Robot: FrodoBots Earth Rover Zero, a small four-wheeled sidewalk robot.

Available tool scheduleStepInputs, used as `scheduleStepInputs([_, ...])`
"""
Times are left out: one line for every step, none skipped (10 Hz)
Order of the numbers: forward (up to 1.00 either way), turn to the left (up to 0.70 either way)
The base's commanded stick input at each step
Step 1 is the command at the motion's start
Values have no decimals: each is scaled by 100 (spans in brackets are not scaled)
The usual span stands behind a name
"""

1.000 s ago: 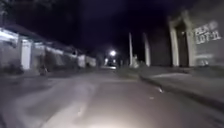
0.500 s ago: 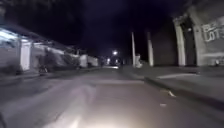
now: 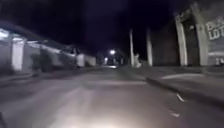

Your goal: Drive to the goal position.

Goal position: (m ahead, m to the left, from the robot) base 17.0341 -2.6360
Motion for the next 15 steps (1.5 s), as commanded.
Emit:
scheduleStepInputs([70, 0])
scheduleStepInputs([70, 0])
scheduleStepInputs([70, 0])
scheduleStepInputs([70, 0])
scheduleStepInputs([70, 0])
scheduleStepInputs([70, 0])
scheduleStepInputs([70, 0])
scheduleStepInputs([70, 0])
scheduleStepInputs([70, 0])
scheduleStepInputs([70, 0])
scheduleStepInputs([70, 0])
scheduleStepInputs([70, 0])
scheduleStepInputs([70, 0])
scheduleStepInputs([70, 0])
scheduleStepInputs([70, 0])
